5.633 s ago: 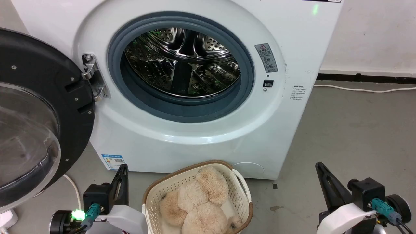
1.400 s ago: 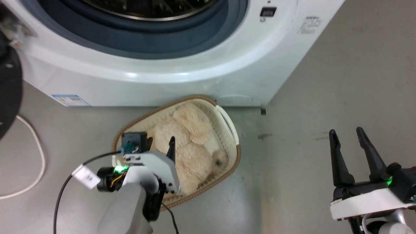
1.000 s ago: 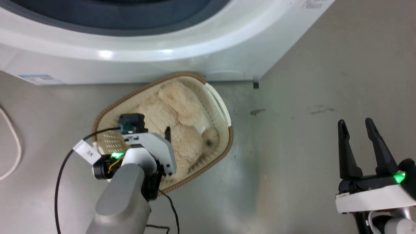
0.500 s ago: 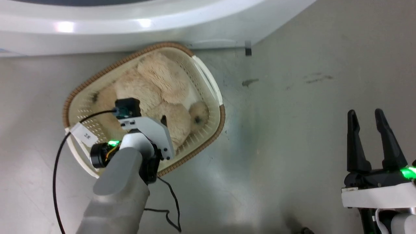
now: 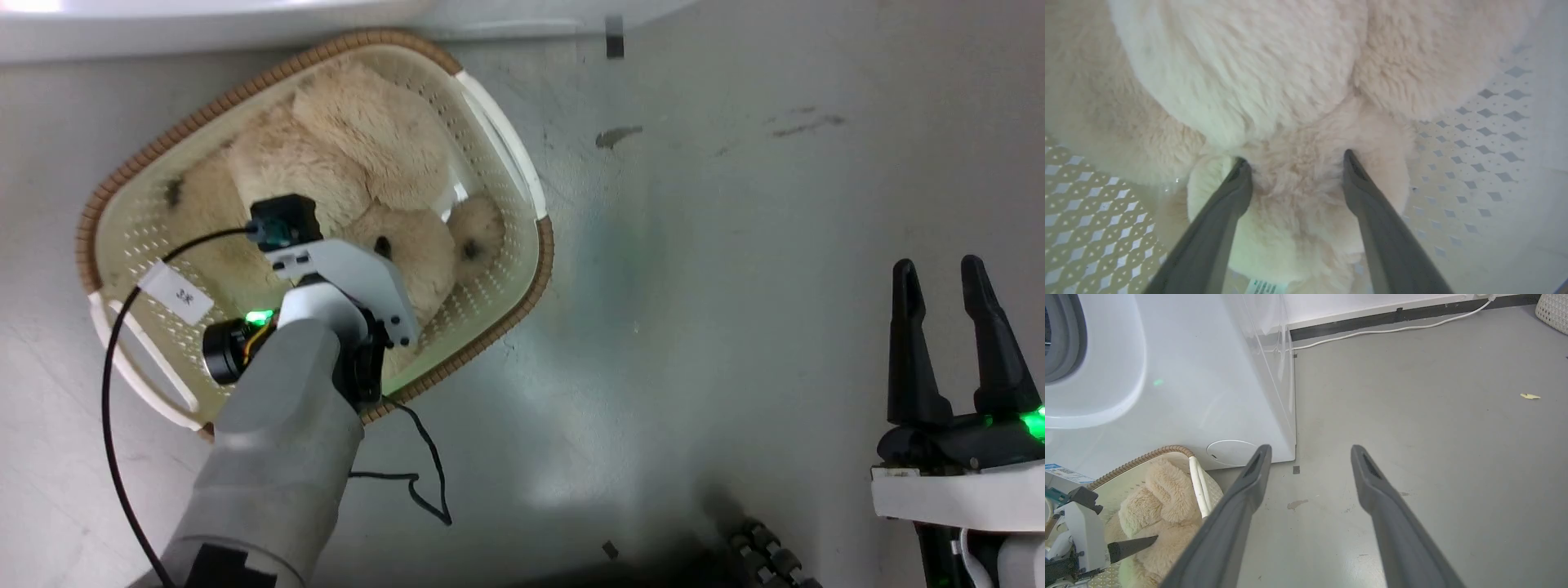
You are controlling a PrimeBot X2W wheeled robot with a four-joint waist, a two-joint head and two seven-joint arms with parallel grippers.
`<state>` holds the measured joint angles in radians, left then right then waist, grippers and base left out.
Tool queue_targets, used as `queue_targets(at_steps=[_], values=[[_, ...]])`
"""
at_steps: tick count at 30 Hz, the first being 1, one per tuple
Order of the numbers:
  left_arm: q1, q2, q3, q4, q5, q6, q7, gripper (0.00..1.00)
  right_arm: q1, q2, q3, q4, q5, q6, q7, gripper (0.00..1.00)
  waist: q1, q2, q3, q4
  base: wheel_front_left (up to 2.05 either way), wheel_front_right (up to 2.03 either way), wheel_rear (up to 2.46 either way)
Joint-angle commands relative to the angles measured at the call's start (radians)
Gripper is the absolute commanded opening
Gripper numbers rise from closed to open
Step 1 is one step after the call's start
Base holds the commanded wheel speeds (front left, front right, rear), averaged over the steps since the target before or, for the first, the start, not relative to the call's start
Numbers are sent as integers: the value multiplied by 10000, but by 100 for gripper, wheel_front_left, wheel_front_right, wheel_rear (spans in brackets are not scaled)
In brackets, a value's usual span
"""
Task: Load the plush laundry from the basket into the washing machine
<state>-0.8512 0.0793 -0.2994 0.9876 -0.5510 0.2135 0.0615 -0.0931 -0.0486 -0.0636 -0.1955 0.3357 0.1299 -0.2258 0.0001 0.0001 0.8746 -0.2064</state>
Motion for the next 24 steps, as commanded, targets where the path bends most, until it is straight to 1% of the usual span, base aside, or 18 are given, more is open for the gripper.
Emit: queue_targets(at_steps=[1, 10, 13, 16, 17, 18, 20, 24], values=[[-352, 38, -76, 323, -172, 123, -105, 100, -195, -14, -36, -107, 137, 7, -97, 100, -1, -1, 270, -54, 0, 0, 0], [-1201, -10, -246, 1490, -820, 334, -237, 100, -111, -15, -76, -396, 400, 8, -285, 100, -1, -1, 1030, -170, 0, 0, 0], [-1508, -53, -309, 1944, -1078, 406, -64, 100, -70, -16, -118, -514, 479, 8, -348, 100, -1, -1, 1281, -204, 0, 0, 0], [-1605, -110, -368, 2126, -1181, 365, 136, 100, -12, -16, -148, -572, 483, 8, -360, 100, -1, -1, 1333, -186, 0, 0, 0], [-1624, -128, -372, 2160, -1217, 354, 211, 84, 7, -16, -154, -586, 481, 8, -360, 100, -1, -1, 1338, -173, 0, 0, 0], [-1645, -142, -390, 2168, -1231, 327, 223, 0, 21, -16, -155, -598, 484, 8, -360, 100, -1, -1, 1344, -164, 0, 0, 0], [-1654, -163, -423, 2216, -1284, 196, 366, 0, 35, -16, -146, -608, 484, 8, -360, 100, -1, -1, 1349, -150, 0, 0, 0], [-1652, -182, -402, 2142, -1399, -77, 174, 0, -28, -16, -136, -611, 520, 8, -360, 100, -1, -1, 1363, -130, 0, 0, 0]])
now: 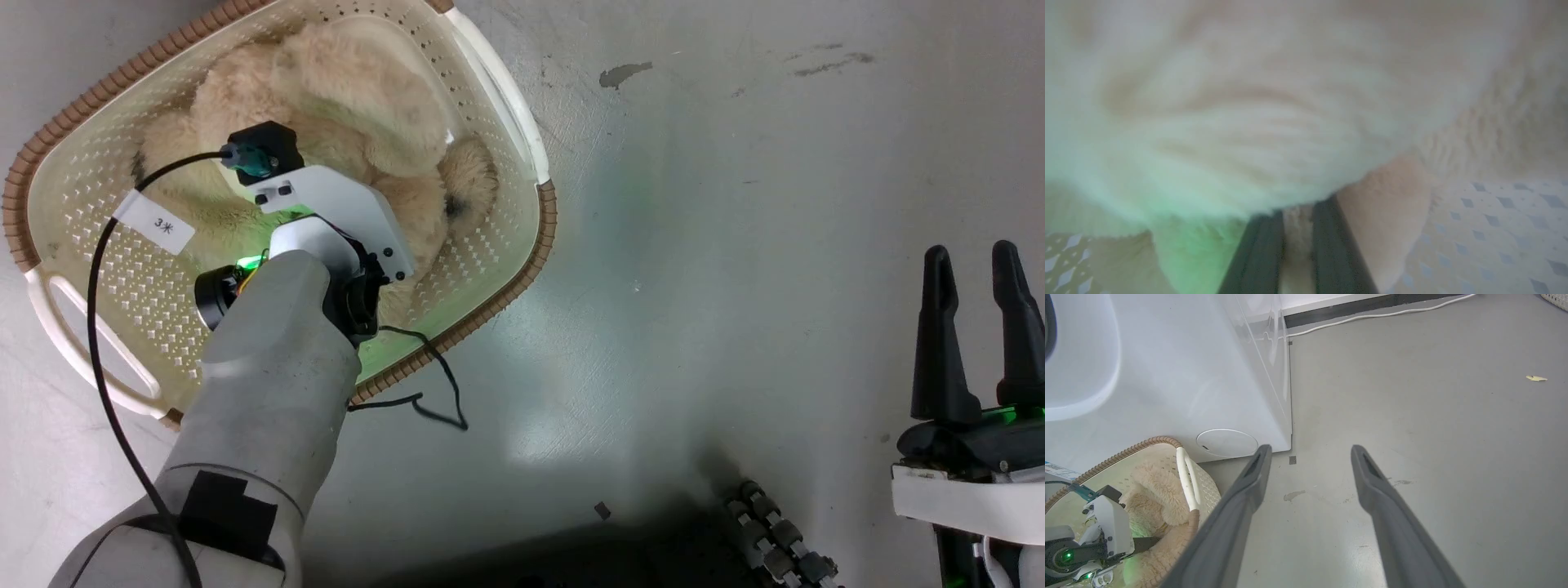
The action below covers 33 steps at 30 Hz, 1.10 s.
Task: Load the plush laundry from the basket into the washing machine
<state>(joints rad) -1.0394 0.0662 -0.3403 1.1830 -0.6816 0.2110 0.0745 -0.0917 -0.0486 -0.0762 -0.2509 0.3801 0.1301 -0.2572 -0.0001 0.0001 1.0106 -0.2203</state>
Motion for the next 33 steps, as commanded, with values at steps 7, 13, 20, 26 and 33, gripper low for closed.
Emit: queue_targets(at_steps=[7, 13, 20, 26, 33], values=[[360, -84, 148, -12, -369, -515, -652, 0, -324, -16, 58, 100, 106, 6, -45, 100, 1, -1, -153, 123, 0, 0, 0], [716, -144, 72, -305, -700, -1130, -1319, 0, -759, -16, 166, 477, 32, 6, -45, 100, 1, -1, -1029, 474, 0, 0, 0], [1263, -157, -363, -704, -948, -1600, -1566, 0, -870, -16, 192, 865, -158, 6, -45, 100, 1, -1, -2161, 882, 0, 0, 0], [1992, -158, -891, -1272, -1293, -1748, -1661, 0, -700, -16, 111, 1206, -328, 6, -45, 100, 1, -1, -3254, 1208, 0, 0, 0], [3059, -159, -1396, -2249, -1641, -1748, -2152, 0, -274, -16, -16, 1628, -554, 6, -45, 100, 1, -1, -4686, 1555, 0, 0, 0]])
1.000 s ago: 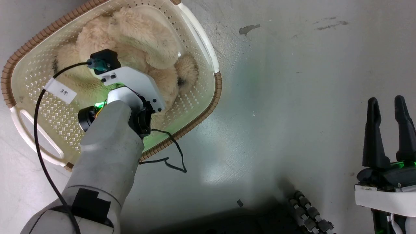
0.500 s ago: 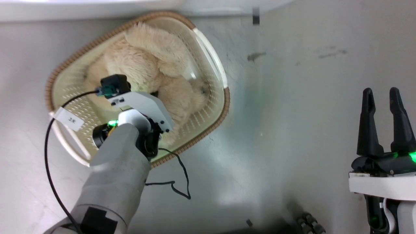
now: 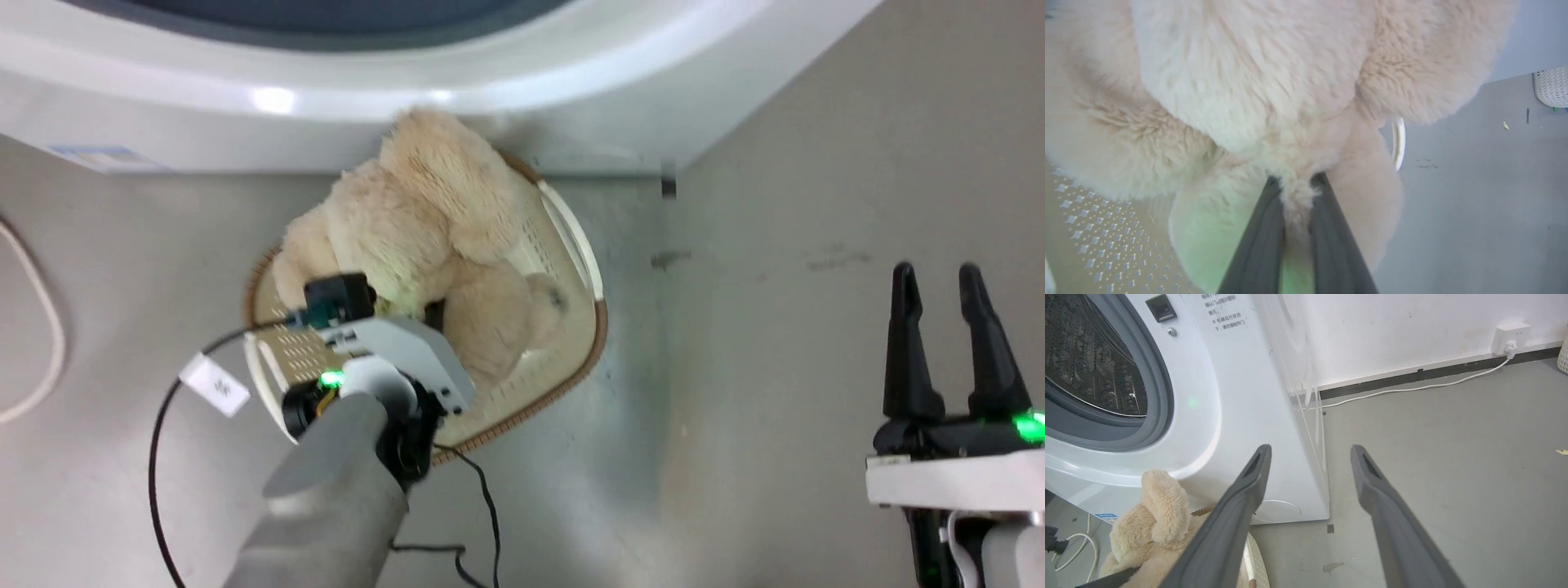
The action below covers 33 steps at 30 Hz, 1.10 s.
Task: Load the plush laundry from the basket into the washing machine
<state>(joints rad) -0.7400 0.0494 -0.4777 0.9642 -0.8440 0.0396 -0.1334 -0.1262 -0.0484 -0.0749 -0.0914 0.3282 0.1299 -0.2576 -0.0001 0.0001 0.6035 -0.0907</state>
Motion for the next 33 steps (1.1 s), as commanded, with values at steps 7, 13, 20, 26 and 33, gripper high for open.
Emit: queue_targets(at_steps=[7, 13, 20, 26, 33], values=[[1139, 32, -229, -1292, -26, 281, -713, 0, 629, -18, 38, 343, -108, 8, -42, 100, 1, -1, -1985, 505, 0, 0, 0], [1941, 299, -249, -2525, 307, 740, -1057, 0, 995, -18, 53, 477, -49, 8, -42, 100, 1, -1, -2808, 567, 0, 0, 0], [2964, 1001, -96, -4911, 1274, 1410, -1263, 0, 1476, -18, 123, 568, 30, 8, -42, 100, 1, -1, -3626, 568, 0, 0, 0], [3151, 1323, 261, -6120, 2182, 1611, -1279, 0, 1652, -18, 110, 530, 107, 8, -42, 100, 1, -1, -3757, 563, 0, 0, 0], [2890, 1409, 772, -6527, 3137, 1407, -1282, 0, 1640, -18, 121, 504, 122, 8, -42, 100, 1, -1, -3674, 431, 0, 0, 0]])
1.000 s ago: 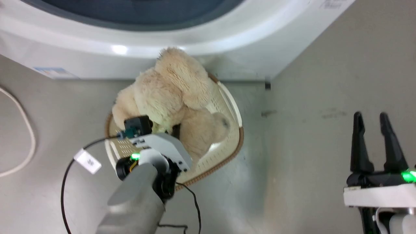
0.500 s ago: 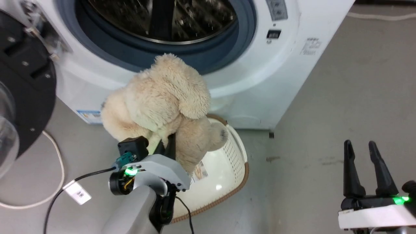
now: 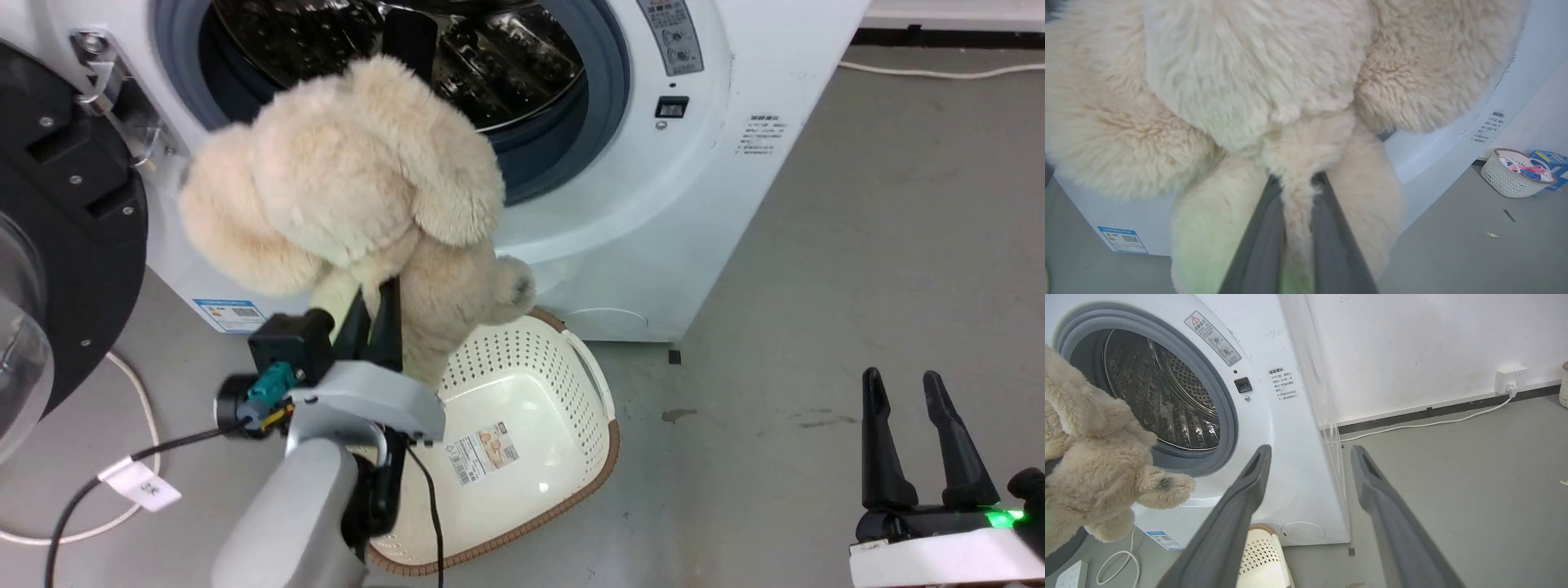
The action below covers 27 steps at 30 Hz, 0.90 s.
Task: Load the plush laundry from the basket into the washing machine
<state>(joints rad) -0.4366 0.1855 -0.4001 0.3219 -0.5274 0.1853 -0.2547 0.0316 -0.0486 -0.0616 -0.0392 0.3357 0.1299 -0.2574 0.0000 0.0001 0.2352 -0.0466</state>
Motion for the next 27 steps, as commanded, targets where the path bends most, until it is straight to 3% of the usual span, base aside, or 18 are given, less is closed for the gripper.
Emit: queue_targets(at_steps=[1, 7, 17, 27], values=[[-225, 40, 75, -141, 123, -82, -68, 0, 39, -16, -14, -32, 42, 8, -44, 100, 0, -1, 53, -36, 0, 0, 0], [-731, -120, 693, -292, 956, -403, -69, 0, -91, -16, -56, -108, -5, 8, -44, 100, 0, -1, 373, -180, 0, 0, 0], [-2290, -168, 1664, 614, 1757, -1154, -70, 0, -490, -16, -55, -319, -62, 8, -44, 100, 0, -1, 1484, -492, 0, 0, 0], [-3920, -53, 2387, 1106, 2252, -1455, -70, 0, -985, -16, -87, -524, -69, 8, -44, 100, 0, -1, 2685, -836, 0, 0, 0]])
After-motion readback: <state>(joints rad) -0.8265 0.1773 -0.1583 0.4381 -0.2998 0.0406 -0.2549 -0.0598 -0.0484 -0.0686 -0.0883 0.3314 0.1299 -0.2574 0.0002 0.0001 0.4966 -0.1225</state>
